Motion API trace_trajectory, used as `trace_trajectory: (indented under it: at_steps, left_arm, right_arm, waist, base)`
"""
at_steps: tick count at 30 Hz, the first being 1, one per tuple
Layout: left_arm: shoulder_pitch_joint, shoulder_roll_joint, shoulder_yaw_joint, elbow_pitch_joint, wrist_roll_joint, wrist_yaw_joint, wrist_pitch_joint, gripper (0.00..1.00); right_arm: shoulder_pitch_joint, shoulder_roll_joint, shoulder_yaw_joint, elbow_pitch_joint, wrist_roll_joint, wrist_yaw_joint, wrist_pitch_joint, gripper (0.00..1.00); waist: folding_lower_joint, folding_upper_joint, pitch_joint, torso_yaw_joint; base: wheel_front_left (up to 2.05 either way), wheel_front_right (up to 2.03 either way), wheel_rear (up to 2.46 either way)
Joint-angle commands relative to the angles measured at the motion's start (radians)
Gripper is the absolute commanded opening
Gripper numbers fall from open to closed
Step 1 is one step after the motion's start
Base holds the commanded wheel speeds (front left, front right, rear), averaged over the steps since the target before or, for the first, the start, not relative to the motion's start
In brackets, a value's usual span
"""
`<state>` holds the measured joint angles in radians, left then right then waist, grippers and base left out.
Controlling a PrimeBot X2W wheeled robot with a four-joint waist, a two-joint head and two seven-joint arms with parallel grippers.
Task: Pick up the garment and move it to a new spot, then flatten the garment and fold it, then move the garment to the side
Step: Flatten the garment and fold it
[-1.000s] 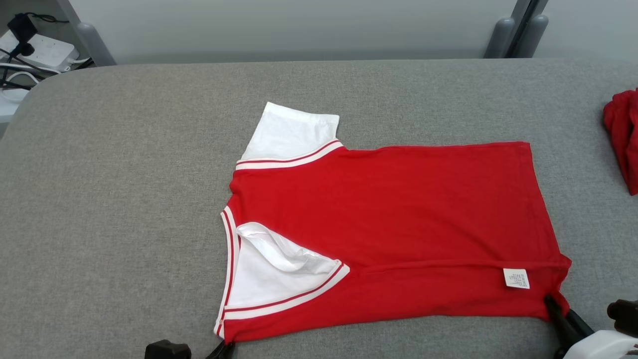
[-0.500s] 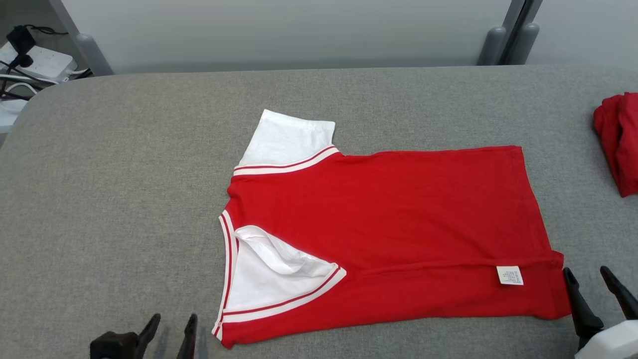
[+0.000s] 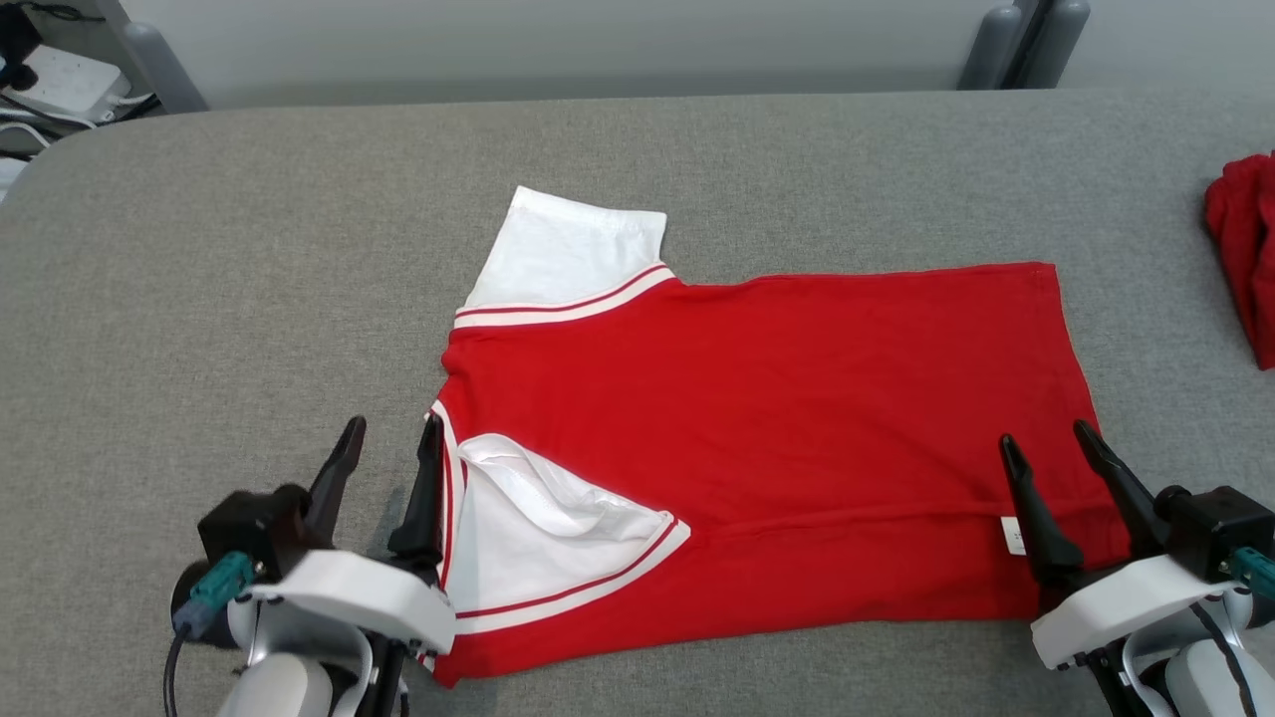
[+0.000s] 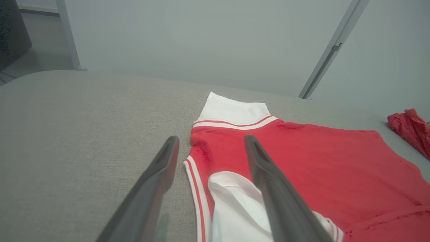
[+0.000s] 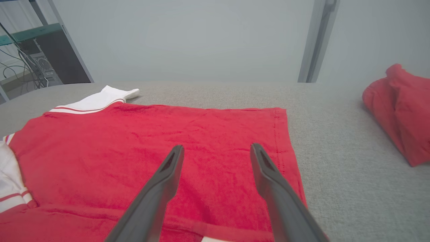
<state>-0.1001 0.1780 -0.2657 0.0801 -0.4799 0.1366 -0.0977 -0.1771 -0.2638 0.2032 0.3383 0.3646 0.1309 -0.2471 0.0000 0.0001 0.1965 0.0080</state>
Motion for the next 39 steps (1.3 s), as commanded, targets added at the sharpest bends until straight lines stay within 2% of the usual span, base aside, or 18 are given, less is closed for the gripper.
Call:
trace_trajectory:
  at_steps: [1,3,11,12,23,30,39]
  left_arm:
    - [-0.097,0.015,0.038,0.006,-0.007,-0.010,-0.007,1.00]
    - [-0.131,0.012,0.039,0.026,-0.008,-0.014,-0.009,1.00]
    - [-0.464,-0.002,-0.007,0.239,0.002,-0.070,0.080,1.00]
    - [-0.464,-0.002,-0.007,0.239,0.002,-0.070,0.080,1.00]
    - [-0.827,-0.010,-0.045,0.572,0.044,-0.079,0.188,1.00]
    - [-0.973,-0.004,-0.067,0.756,0.067,-0.080,0.230,1.00]
    - [-1.059,0.007,-0.069,0.943,0.059,-0.091,0.239,1.00]
  right_arm:
    - [-0.027,-0.017,0.021,-0.020,-0.003,0.000,-0.013,1.00]
    - [-0.033,-0.019,0.024,-0.019,-0.002,0.000,-0.014,1.00]
    - [-0.080,-0.036,0.046,-0.039,-0.001,0.000,-0.014,1.00]
    - [-0.080,-0.036,0.046,-0.039,-0.001,0.000,-0.014,1.00]
    - [-0.149,-0.056,0.085,-0.058,0.003,0.000,-0.015,1.00]
    - [-0.175,-0.067,0.131,-0.044,0.017,0.000,-0.015,1.00]
    - [-0.191,-0.067,0.157,-0.033,0.030,0.000,-0.015,1.00]
  waist:
    - [0.0000,-0.0001,0.024,-0.003]
    - [0.0000,-0.0001,0.035,-0.006]
    - [0.0000,-0.0001,0.154,-0.029]
    - [0.0000,-0.0001,0.154,-0.029]
    - [0.0000,-0.0001,0.278,-0.076]
    - [0.0000,-0.0001,0.312,-0.110]
    - [0.0000,-0.0001,0.322,-0.158]
  base:
    - [0.00,0.00,0.00]
    - [0.00,0.00,0.00]
    - [0.00,0.00,0.00]
    - [0.00,0.00,0.00]
    - [0.00,0.00,0.00]
    - [0.00,0.00,0.00]
    - [0.00,0.00,0.00]
